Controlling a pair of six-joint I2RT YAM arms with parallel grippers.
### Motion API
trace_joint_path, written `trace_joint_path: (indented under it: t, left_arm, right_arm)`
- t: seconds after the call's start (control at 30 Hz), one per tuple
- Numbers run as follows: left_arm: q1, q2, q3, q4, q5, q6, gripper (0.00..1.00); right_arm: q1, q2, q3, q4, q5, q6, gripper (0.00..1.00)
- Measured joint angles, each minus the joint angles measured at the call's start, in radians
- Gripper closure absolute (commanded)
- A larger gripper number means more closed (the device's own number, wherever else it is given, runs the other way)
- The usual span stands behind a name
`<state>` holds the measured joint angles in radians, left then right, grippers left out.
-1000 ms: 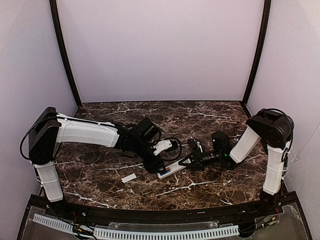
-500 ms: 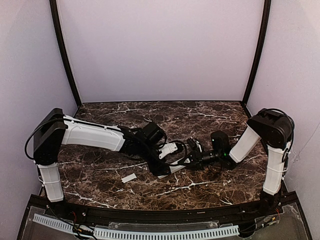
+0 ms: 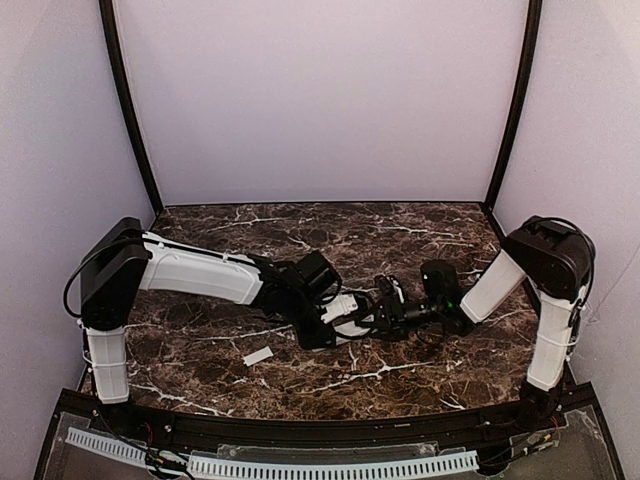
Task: Load the batteries into the remote control
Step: Pass from the right arm to the left, then place the remote control without the battery cover at the center of the board.
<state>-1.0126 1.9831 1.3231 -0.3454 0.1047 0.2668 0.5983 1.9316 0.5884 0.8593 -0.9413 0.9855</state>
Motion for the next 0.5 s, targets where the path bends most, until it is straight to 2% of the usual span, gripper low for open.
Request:
trace_joint_path:
  t: [0.07,0.13,0.37,0.5]
  left_arm:
    - [0.0,0.0,0.004,-0.013,-0.002,0.01,0.71]
    - [0.0,0.001,0.007,-0.027,-0.002,0.019,0.71]
    - [0.0,0.005,0.025,-0.087,0.003,0.053,0.69]
    - [0.0,0.022,0.055,-0.125,0.008,0.076,0.63]
  right_arm:
    - [-0.009,-0.021,0.003,-0.035,0.002,-0.02,0.29]
    - [-0.026,-0.053,0.005,-0.085,0.005,-0.048,0.27]
    - [-0.108,-0.185,0.063,-0.342,0.065,-0.213,0.25]
    - [-0.146,-0.242,0.088,-0.462,0.101,-0.315,0.24]
